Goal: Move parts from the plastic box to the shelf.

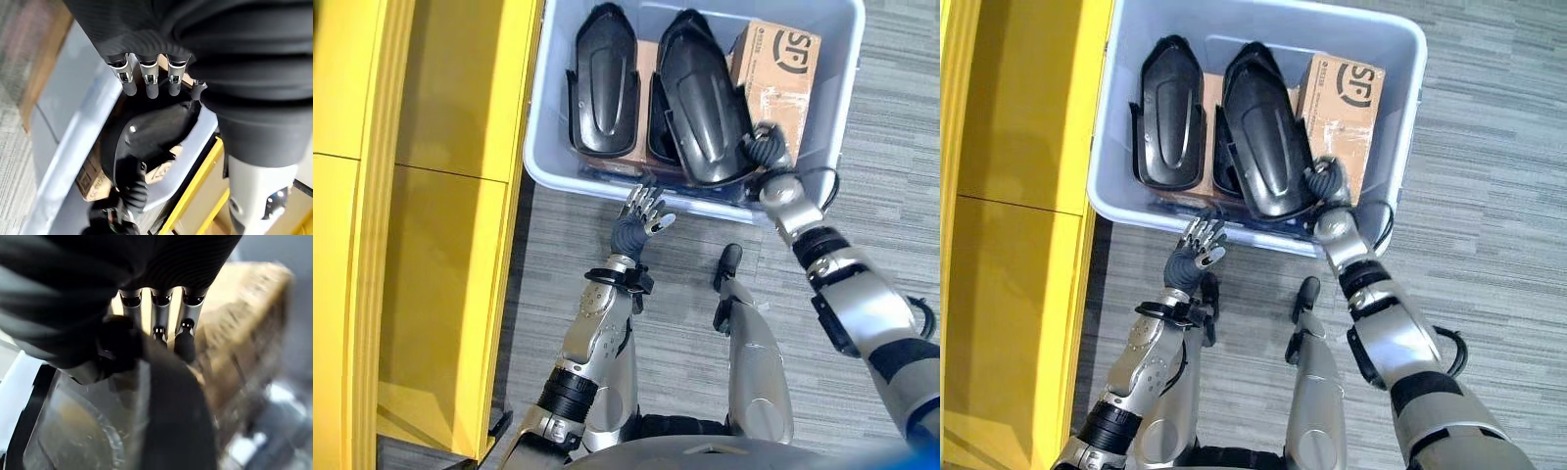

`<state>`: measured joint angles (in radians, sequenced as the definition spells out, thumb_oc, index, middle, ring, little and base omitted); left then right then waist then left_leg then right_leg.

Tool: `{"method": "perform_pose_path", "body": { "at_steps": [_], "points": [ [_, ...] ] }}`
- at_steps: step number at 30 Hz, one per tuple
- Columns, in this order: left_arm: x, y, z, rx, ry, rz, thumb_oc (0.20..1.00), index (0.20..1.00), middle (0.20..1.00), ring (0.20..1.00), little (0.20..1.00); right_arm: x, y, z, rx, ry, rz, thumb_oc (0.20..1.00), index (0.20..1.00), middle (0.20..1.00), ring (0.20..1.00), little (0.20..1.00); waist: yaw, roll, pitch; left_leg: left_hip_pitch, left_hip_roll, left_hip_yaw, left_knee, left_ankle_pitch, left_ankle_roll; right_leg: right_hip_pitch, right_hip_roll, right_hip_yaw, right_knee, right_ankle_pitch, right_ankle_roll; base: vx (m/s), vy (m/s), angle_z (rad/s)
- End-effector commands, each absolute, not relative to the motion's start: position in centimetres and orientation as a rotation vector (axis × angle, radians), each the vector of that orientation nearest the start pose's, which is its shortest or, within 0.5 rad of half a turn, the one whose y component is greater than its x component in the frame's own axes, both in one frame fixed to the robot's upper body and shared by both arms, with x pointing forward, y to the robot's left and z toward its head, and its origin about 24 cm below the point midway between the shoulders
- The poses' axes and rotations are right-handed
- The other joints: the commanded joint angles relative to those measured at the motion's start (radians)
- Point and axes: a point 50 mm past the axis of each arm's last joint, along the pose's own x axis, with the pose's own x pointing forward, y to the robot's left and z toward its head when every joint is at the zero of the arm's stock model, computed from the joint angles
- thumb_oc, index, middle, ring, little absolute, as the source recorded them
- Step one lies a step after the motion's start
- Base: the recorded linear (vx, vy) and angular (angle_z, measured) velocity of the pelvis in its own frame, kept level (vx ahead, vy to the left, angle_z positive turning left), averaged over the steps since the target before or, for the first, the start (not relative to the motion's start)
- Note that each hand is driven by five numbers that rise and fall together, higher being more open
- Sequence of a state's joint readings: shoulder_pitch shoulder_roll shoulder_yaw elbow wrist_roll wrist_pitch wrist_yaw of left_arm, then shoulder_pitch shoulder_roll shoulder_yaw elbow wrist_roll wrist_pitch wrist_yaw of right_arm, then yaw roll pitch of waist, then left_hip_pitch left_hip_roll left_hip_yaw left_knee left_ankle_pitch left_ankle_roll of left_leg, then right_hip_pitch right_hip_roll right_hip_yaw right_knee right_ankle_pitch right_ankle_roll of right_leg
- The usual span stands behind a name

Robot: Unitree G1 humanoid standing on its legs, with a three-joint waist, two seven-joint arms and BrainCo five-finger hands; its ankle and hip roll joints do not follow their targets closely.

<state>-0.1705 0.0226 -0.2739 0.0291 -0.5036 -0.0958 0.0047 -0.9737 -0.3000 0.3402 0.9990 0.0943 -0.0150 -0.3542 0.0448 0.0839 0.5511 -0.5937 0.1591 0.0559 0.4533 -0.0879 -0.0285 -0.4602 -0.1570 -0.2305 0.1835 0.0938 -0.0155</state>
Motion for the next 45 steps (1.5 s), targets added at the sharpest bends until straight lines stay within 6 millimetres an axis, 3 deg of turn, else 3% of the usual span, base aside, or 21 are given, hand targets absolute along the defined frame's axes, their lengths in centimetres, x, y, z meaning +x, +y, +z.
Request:
{"method": "perform_pose_path", "body": {
  "at_steps": [1,8,16,21,24,28,34,42,44,45],
  "points": [
    [26.0,6.9,10.6,-0.527,-0.258,-0.364,1.000,1.000,1.000,1.000,1.000,40.7,-15.4,15.1,-0.415,-0.114,-0.170,0.200,0.200,0.200,0.200,0.200,0.004,0.041,-0.031,0.159,0.064,0.008,-0.134,0.101,-0.090,0.076,-0.071,0.070,0.057,-0.014,0.044,0.00,0.000,0.00],
    [26.7,8.3,10.1,-0.486,-0.252,-0.302,1.000,1.000,1.000,1.000,1.000,39.3,-13.2,14.1,-0.214,-0.134,-0.115,0.200,0.200,0.200,0.200,0.200,-0.009,0.014,-0.031,0.288,0.056,0.041,-0.260,0.124,-0.085,0.157,-0.067,0.063,-0.014,-0.007,0.046,-0.03,-0.007,0.02],
    [27.0,10.9,8.4,-0.429,-0.221,-0.208,1.000,1.000,1.000,1.000,1.000,36.1,-8.8,16.0,-0.038,-0.281,0.009,0.200,0.200,0.200,0.200,0.200,-0.016,-0.004,-0.031,0.538,0.033,0.094,-0.403,0.132,-0.045,0.346,-0.023,0.059,-0.109,-0.017,0.047,0.01,-0.013,-0.05],
    [26.5,12.3,7.0,-0.432,-0.184,-0.165,1.000,1.000,1.000,1.000,1.000,34.2,-8.4,16.9,-0.069,-0.361,0.068,0.200,0.200,0.200,0.200,0.200,-0.035,-0.015,-0.031,0.720,0.019,0.114,-0.516,0.152,-0.032,0.493,0.008,0.073,-0.180,-0.011,0.045,0.01,-0.044,-0.10],
    [25.8,13.1,5.9,-0.440,-0.153,-0.145,1.000,1.000,1.000,1.000,1.000,32.8,-9.5,16.7,-0.089,-0.393,0.067,0.200,0.200,0.200,0.200,0.200,-0.047,-0.022,-0.051,0.801,0.018,0.116,-0.541,0.149,-0.025,0.579,0.020,0.079,-0.211,-0.010,0.040,-0.01,-0.083,-0.22],
    [25.0,13.8,4.2,-0.436,-0.098,-0.122,1.000,1.000,1.000,1.000,1.000,31.4,-10.7,15.2,-0.098,-0.361,0.062,0.200,0.200,0.200,0.200,0.200,-0.053,-0.023,-0.142,0.802,0.023,0.112,-0.541,0.148,-0.019,0.587,0.027,0.081,-0.211,-0.011,0.038,-0.01,-0.083,0.02],
    [23.5,15.6,1.3,-0.429,-0.001,-0.064,1.000,1.000,1.000,1.000,1.000,30.2,-10.3,14.1,-0.069,-0.322,0.115,0.200,0.200,0.200,0.200,0.200,-0.049,-0.022,-0.238,0.830,0.054,0.118,-0.531,0.184,-0.006,0.619,0.054,0.103,-0.132,-0.036,0.049,-0.06,-0.144,-0.03],
    [21.5,16.1,-0.4,-0.503,0.036,0.033,1.000,1.000,1.000,1.000,1.000,30.4,-6.7,13.8,-0.026,-0.281,0.238,0.200,0.200,0.200,0.200,0.200,0.013,-0.021,-0.218,0.808,0.098,0.096,-0.498,0.206,0.012,0.684,0.103,0.128,-0.129,-0.043,0.061,-0.06,-0.189,0.05],
    [21.4,16.1,-0.2,-0.494,0.029,0.026,1.000,1.000,1.000,1.000,1.000,30.5,-6.8,14.2,-0.030,-0.294,0.239,0.200,0.200,0.200,0.200,0.200,0.023,-0.050,-0.167,0.790,0.111,0.210,-0.490,0.197,0.003,0.711,0.088,0.091,-0.134,-0.033,0.068,-0.15,-0.192,0.48],
    [21.7,16.1,0.2,-0.485,0.013,0.023,1.000,1.000,1.000,1.000,1.000,30.3,-7.8,13.8,-0.040,-0.286,0.208,0.200,0.200,0.200,0.200,0.200,-0.003,-0.076,-0.126,0.848,0.123,0.349,-0.447,0.184,-0.020,0.725,0.069,0.028,-0.119,-0.018,0.070,-0.15,-0.107,1.12]
  ]
}}
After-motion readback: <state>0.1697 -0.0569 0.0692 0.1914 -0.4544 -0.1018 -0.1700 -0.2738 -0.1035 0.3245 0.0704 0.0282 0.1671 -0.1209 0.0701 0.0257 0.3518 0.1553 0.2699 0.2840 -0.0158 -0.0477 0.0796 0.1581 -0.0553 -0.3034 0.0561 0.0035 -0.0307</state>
